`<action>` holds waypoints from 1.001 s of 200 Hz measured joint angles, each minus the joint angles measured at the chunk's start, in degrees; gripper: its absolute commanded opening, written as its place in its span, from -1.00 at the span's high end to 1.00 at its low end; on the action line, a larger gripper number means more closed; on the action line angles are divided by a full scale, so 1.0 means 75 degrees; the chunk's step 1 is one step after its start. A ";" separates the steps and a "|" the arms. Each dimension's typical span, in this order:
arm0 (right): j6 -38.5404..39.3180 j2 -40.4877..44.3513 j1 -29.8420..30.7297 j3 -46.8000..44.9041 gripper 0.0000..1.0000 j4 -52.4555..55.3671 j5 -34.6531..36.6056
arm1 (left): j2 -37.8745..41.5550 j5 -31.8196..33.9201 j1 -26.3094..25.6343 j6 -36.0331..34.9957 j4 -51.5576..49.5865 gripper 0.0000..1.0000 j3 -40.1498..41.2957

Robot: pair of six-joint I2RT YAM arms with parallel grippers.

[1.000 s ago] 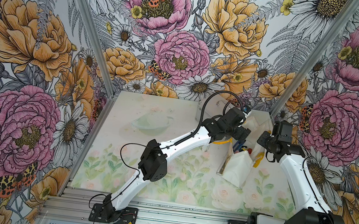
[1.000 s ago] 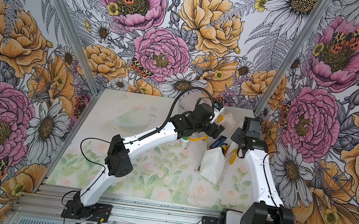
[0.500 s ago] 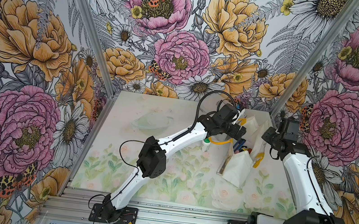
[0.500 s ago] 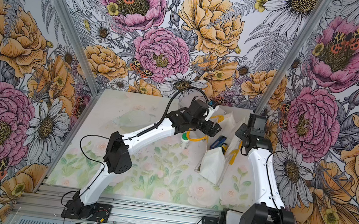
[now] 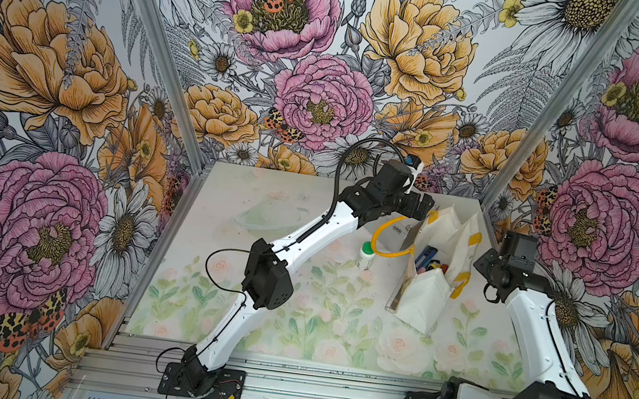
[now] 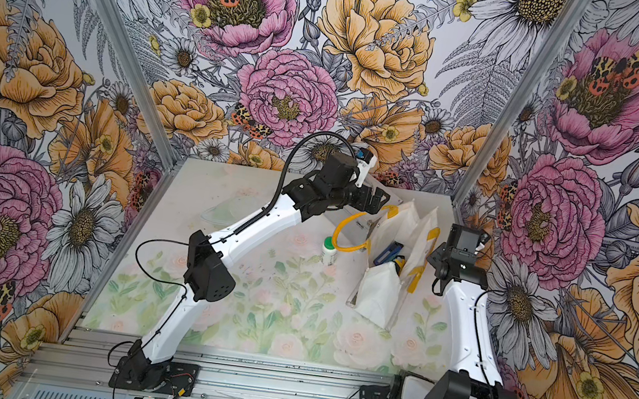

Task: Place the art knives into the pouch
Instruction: Close the pouch at the center of the board.

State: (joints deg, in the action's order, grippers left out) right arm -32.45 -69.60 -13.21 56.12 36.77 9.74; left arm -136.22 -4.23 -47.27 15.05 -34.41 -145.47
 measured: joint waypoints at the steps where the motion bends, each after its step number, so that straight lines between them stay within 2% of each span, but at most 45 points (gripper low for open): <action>1: 0.0000 -0.0012 0.0000 -0.0009 0.61 0.0000 -0.0003 | -0.0012 0.0003 -0.0003 0.0000 0.0000 -0.95 -0.0012; 11: -0.0038 -0.0169 0.0000 -0.0119 0.63 0.0015 -0.0099 | -0.0163 0.0114 -0.0038 -0.0067 -0.0006 -0.96 -0.0140; 50: -0.0157 -0.0326 0.0003 -0.0455 0.63 -0.0044 -0.0391 | -0.0938 0.1448 -0.0309 -0.0749 -0.0006 -0.96 -0.0801; 93: -0.0192 -0.0321 0.0038 -0.0647 0.65 -0.0192 -0.0516 | -0.1384 0.2226 -0.0187 -0.0799 -0.0009 -0.96 -0.1049; 112: -0.0224 -0.0064 0.0035 -0.0822 0.60 -0.0230 -0.0487 | -0.1399 0.2422 -0.0061 -0.0801 -0.0012 -0.96 -0.1055; 126: -0.0221 0.0402 0.0035 -0.0874 0.49 -0.0172 -0.0452 | -0.1399 0.2486 0.0023 -0.0801 -0.0006 -0.96 -0.1049; 159: -0.0213 0.1559 0.0029 -0.0799 0.39 -0.0163 -0.0189 | -0.1399 0.2515 0.0157 -0.0801 -0.0023 -0.96 -0.1003; 200: -0.0338 0.1320 -0.0055 -0.0769 0.39 0.0041 0.0274 | -0.1416 0.2442 0.0131 -0.0898 -0.0009 -0.96 -0.1003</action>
State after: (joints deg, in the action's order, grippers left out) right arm -34.98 -59.70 -13.63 50.35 37.08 11.79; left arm -146.85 14.09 -46.28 8.32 -34.48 -152.99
